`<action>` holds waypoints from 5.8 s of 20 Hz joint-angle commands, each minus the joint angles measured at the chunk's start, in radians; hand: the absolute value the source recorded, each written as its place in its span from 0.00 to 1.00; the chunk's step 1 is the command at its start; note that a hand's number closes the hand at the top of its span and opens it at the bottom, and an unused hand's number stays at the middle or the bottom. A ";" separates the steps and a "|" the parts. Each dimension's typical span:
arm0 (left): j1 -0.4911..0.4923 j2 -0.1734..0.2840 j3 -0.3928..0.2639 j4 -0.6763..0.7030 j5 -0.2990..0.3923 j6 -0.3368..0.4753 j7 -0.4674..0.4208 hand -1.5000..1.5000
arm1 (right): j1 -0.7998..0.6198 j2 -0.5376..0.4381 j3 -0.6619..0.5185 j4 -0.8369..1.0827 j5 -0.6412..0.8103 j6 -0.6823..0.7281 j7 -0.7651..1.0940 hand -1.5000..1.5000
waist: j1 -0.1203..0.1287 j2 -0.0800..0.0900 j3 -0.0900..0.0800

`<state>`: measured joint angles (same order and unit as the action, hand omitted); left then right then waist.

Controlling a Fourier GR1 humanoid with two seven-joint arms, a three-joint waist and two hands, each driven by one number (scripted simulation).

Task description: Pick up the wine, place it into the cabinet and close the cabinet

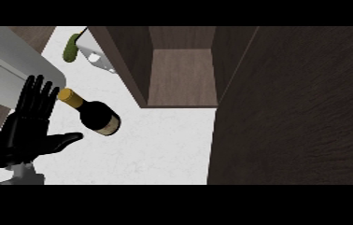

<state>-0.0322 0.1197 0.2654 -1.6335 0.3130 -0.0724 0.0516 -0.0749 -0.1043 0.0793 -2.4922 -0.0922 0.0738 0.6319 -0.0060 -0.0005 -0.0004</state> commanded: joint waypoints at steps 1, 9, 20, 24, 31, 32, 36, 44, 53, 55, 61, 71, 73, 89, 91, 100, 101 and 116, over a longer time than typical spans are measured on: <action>-0.004 -0.019 -0.016 0.089 -0.020 -0.019 -0.063 0.00 | 0.010 0.013 0.030 -0.138 -0.061 -0.015 0.078 0.00 | 0.000 -0.001 0.000; -0.037 0.001 -0.010 0.251 -0.022 -0.095 -0.173 0.00 | -0.073 0.002 -0.035 -0.064 -0.077 -0.025 0.091 0.00 | 0.003 0.000 0.000; -0.013 -0.019 -0.027 0.330 -0.046 -0.116 -0.274 0.00 | 0.021 0.019 -0.012 -0.123 -0.082 0.007 0.074 0.00 | 0.003 -0.001 0.000; -0.127 0.007 0.005 0.479 -0.043 -0.109 -0.314 0.00 | 0.020 0.032 0.001 -0.100 -0.065 0.020 0.033 0.00 | -0.001 0.001 0.000; -0.122 0.002 -0.010 0.564 -0.071 -0.118 -0.377 0.00 | 0.014 0.029 0.022 -0.150 -0.055 0.008 0.111 0.00 | -0.002 0.000 0.000; -0.092 0.026 0.004 0.597 -0.060 -0.174 -0.424 0.00 | -0.019 0.035 0.001 -0.103 -0.039 -0.001 0.072 0.00 | 0.001 0.001 0.000; -0.162 0.029 0.004 0.694 -0.069 -0.162 -0.452 0.00 | -0.011 0.037 0.005 -0.091 -0.048 0.009 0.067 0.00 | 0.000 0.001 0.000; -0.206 0.005 -0.007 0.736 -0.046 -0.172 -0.452 0.00 | 0.062 0.044 0.024 -0.117 -0.043 0.036 0.011 0.00 | -0.001 0.000 0.001; -0.305 0.025 0.023 0.938 -0.018 -0.271 -0.566 1.00 | -0.066 0.006 -0.031 -0.139 -0.113 -0.002 0.177 0.00 | -0.007 0.002 -0.001; -0.310 -0.008 -0.025 0.895 -0.040 -0.267 -0.539 1.00 | -0.037 0.031 -0.001 -0.115 -0.058 -0.003 0.123 0.00 | -0.004 0.000 0.000; -0.330 0.050 -0.075 0.924 -0.145 -0.258 -0.633 1.00 | -0.017 0.032 -0.015 -0.093 -0.067 0.022 0.085 0.00 | -0.007 0.001 0.000; -0.044 0.054 -0.088 0.602 -0.145 -0.198 -0.675 1.00 | 0.026 -0.004 -0.104 -0.146 -0.172 0.050 0.109 0.00 | 0.006 -0.003 0.001; -0.070 0.054 -0.089 0.609 -0.160 -0.192 -0.723 1.00 | 0.000 0.018 -0.051 -0.119 -0.101 0.036 0.098 0.00 | 0.005 -0.002 0.001; 0.142 -0.047 -0.239 -0.065 -0.074 -0.124 -0.351 1.00 | 0.034 0.033 -0.070 -0.088 -0.114 0.065 0.045 0.00 | 0.008 -0.004 0.002; 0.126 -0.051 -0.261 -0.095 -0.101 -0.098 -0.322 1.00 | 0.022 0.048 -0.012 -0.146 -0.059 0.028 0.116 0.00 | 0.005 -0.004 0.001; -0.006 -0.118 -0.426 -0.223 -0.145 0.063 -0.061 1.00 | 0.043 0.093 0.029 -0.027 -0.014 0.045 -0.020 0.00 | 0.003 -0.001 0.001; -0.086 -0.119 -0.449 -0.254 -0.159 0.146 0.004 1.00 | -0.031 0.037 -0.060 -0.043 -0.095 0.051 0.054 0.00 | 0.001 -0.001 0.001; -0.381 -0.120 -0.635 -0.134 -0.175 0.489 0.096 1.00 | 0.051 0.062 -0.080 -0.046 -0.121 0.083 0.007 0.00 | -0.002 0.000 0.001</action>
<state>-0.3251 0.0008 -0.3857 -1.8033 0.1484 0.3789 0.1054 -0.0541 -0.0463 0.0198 -2.4675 -0.1146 0.1600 0.6113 -0.0102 -0.0008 0.0005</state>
